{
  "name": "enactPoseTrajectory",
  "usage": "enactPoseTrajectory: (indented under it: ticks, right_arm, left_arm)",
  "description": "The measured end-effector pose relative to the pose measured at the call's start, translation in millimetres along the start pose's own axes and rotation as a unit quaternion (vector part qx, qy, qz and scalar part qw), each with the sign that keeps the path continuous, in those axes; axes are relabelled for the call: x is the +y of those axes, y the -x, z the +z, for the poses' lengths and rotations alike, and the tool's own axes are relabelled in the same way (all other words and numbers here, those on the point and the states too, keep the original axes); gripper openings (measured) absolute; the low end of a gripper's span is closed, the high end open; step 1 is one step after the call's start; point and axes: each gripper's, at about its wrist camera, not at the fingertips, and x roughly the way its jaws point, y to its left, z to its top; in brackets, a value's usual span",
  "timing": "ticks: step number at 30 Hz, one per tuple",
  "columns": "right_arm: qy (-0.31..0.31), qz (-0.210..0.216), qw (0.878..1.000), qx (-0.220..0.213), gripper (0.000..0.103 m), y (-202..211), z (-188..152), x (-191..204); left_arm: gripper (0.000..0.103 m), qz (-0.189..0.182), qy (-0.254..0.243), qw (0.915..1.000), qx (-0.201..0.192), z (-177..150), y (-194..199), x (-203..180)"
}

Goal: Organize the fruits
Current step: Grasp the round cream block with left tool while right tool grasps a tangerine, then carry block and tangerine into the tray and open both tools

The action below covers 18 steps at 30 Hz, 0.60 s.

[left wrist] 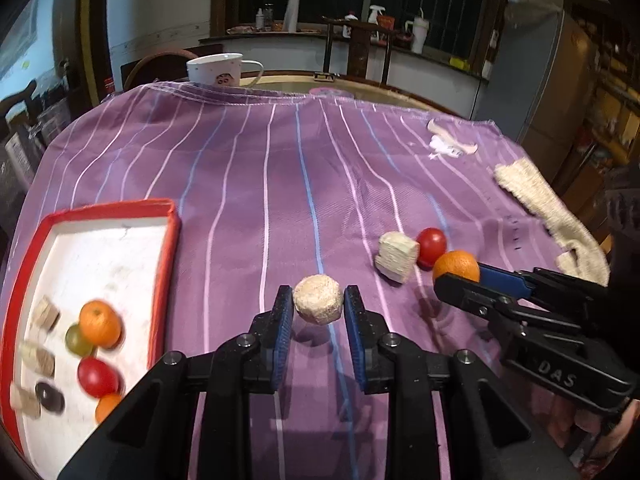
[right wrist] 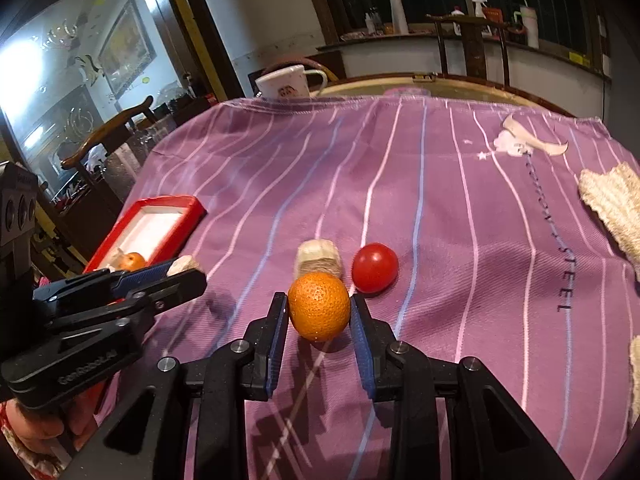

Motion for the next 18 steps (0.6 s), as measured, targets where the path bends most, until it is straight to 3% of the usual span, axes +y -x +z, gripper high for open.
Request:
enactPoseTrajectory:
  ticks: [8, 18]
  right_arm:
    - [0.026, 0.020, 0.999, -0.018, 0.034, 27, -4, 37]
    - [0.071, 0.074, 0.994, -0.021, 0.034, 36, -12, 105]
  left_arm:
    - [0.025, 0.001, 0.060, 0.9975, -0.039, -19, 63, 28]
    - [0.025, 0.086, 0.113, 0.9861, -0.086, -54, 124, 97]
